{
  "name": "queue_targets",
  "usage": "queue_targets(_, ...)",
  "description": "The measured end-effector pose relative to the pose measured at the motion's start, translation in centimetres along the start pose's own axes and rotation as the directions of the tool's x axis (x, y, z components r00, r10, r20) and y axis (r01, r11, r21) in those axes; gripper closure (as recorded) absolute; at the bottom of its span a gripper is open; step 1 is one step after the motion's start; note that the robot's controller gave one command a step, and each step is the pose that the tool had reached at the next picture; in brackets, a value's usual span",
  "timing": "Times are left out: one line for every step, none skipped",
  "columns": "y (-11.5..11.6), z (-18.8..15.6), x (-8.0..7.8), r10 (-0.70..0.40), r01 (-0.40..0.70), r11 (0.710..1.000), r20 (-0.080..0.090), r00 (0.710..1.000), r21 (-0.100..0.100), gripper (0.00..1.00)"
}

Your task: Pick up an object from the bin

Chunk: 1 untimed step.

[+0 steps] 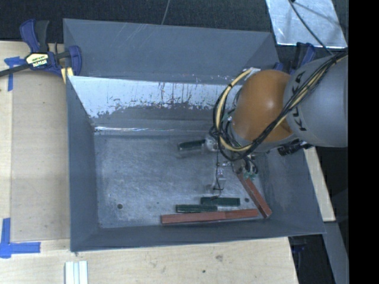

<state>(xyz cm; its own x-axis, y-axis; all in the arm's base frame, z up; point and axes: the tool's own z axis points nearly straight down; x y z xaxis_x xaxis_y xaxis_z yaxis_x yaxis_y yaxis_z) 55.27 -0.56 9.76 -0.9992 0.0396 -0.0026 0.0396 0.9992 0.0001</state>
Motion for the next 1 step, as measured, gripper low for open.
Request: queue_targets(-4.12, 2.45, 4.4, -0.262, 0.262, 0.965, 0.015, 0.965, 0.004, 1.0)
